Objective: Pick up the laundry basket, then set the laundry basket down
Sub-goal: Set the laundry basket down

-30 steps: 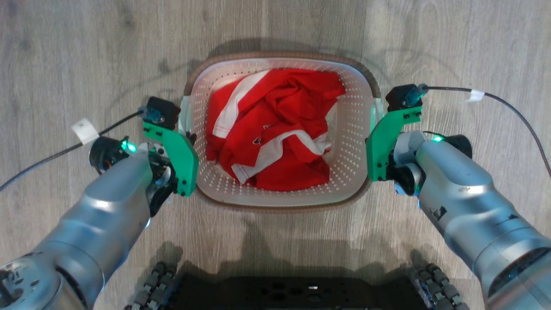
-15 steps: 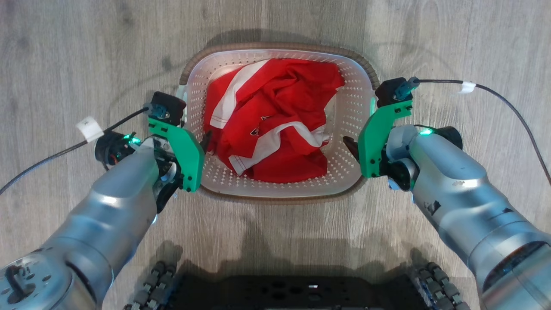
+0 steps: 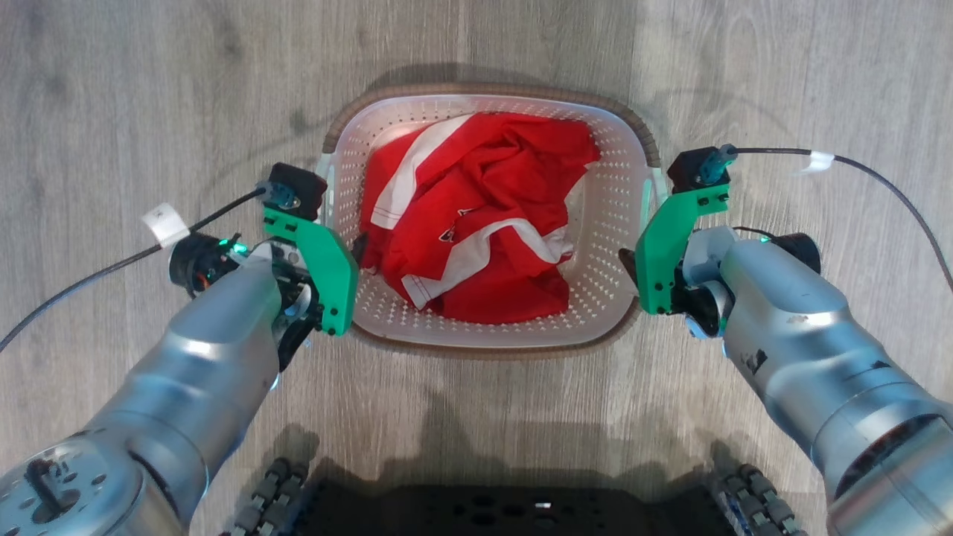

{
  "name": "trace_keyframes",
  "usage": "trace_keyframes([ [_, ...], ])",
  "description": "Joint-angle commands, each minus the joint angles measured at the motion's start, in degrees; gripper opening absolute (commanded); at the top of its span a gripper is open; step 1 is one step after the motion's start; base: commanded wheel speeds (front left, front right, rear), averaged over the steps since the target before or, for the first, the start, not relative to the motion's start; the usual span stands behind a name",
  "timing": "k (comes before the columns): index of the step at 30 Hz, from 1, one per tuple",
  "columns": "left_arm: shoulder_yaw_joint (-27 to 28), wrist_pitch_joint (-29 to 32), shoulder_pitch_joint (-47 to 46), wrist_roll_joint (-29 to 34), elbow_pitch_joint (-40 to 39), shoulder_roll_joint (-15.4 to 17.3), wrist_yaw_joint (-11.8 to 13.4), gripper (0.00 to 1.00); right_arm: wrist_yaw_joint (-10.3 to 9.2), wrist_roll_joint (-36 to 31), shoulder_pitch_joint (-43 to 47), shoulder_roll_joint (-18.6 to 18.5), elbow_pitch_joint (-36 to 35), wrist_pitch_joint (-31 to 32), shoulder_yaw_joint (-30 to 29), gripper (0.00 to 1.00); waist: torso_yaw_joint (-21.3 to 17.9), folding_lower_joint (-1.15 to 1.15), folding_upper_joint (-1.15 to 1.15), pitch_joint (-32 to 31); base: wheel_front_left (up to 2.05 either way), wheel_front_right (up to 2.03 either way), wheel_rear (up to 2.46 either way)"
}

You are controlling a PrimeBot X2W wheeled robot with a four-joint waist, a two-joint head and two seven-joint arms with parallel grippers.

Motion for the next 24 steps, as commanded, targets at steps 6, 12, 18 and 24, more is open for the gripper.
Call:
trace_keyframes([
  [6, 0.47, 0.53, 1.33, -0.99, 0.24, 0.95, -0.36, 1.0, -0.24, 0.5, 3.77, 1.19, -0.35, 0.89, 1.31, 1.0, -0.15, -0.01, 0.0, -1.95, 0.0, 0.0, 0.0],
  [12, 0.47, 1.51, 2.71, -1.87, 1.02, 1.22, -0.36, 1.0, -0.24, 1.02, 4.59, 1.19, -1.04, 0.96, 1.98, 1.0, -0.54, -0.01, 0.0, -4.81, 0.0, 0.0, 0.0],
  [18, 0.47, 3.08, 4.95, -2.63, 1.13, 1.74, -0.36, 1.0, -0.24, 1.77, 5.82, 1.19, -1.85, 1.64, 2.9, 1.0, -1.23, -0.01, 0.0, -8.55, 0.0, 0.0, 0.0],
  [24, 0.47, 3.16, 6.32, -3.12, 1.75, 2.0, -0.36, 1.0, -0.24, 2.43, 6.98, 1.19, -2.51, 1.69, 3.69, 1.0, -1.48, -0.01, 0.0, -11.93, 0.0, 0.0, 0.0],
])
